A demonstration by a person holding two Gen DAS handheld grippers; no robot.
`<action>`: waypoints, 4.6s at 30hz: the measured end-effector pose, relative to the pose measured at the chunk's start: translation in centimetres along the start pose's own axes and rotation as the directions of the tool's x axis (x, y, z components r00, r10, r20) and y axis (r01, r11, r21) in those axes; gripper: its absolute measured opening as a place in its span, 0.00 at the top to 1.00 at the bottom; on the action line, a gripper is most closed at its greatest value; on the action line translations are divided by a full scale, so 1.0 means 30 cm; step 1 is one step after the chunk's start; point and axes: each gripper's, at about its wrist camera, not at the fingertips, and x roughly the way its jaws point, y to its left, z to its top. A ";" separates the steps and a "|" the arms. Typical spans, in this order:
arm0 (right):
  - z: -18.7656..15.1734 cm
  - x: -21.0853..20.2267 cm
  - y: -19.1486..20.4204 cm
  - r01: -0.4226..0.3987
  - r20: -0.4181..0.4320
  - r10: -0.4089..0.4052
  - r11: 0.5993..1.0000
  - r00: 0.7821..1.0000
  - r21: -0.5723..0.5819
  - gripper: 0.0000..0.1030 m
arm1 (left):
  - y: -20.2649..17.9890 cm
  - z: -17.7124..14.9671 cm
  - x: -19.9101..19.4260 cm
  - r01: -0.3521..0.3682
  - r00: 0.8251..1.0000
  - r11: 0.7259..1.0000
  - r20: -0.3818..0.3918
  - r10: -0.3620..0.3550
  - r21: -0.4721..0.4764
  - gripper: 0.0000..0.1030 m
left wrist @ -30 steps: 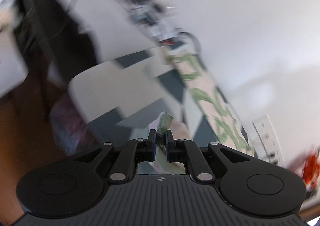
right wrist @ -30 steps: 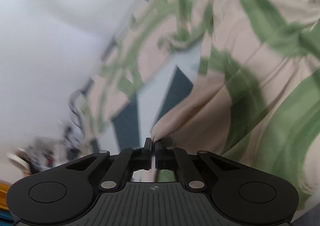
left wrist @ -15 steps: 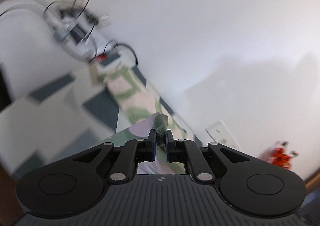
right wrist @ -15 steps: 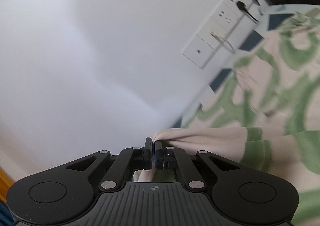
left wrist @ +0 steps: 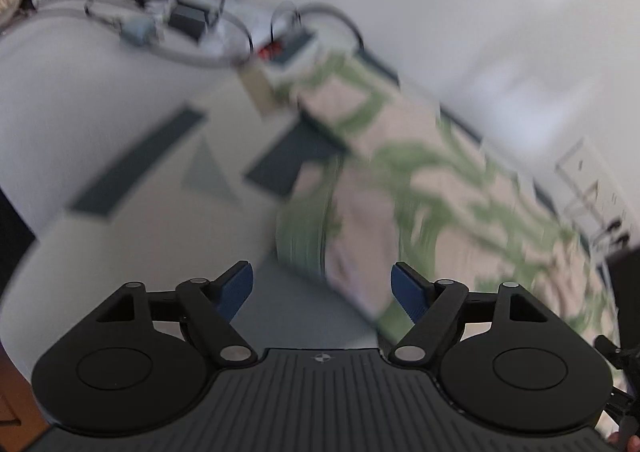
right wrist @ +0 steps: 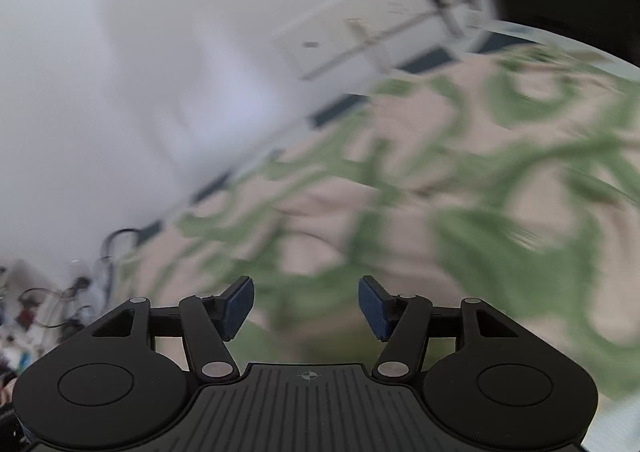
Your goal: Fold clothes
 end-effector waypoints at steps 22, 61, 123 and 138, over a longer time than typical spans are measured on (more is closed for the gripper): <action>-0.049 -0.240 -0.461 0.254 0.061 -0.305 0.874 0.950 0.413 0.40 | -0.029 0.085 -0.258 -0.084 0.988 0.996 0.132 0.081 0.015 0.98; 0.061 -0.559 -0.638 0.396 0.165 -0.432 0.894 0.887 0.210 0.03 | -0.443 -0.414 0.009 -0.190 0.963 0.929 -0.126 0.240 0.316 0.00; 0.091 -0.179 -0.224 0.270 -0.093 -0.327 0.885 0.941 -0.379 0.01 | 0.033 -0.525 -0.221 0.234 0.966 0.953 0.156 -0.206 -0.192 0.39; 0.045 -0.178 -0.208 0.269 -0.084 -0.341 0.850 0.936 -0.453 0.01 | -0.074 -0.396 -0.134 0.022 0.987 0.998 0.158 -0.013 -0.056 0.42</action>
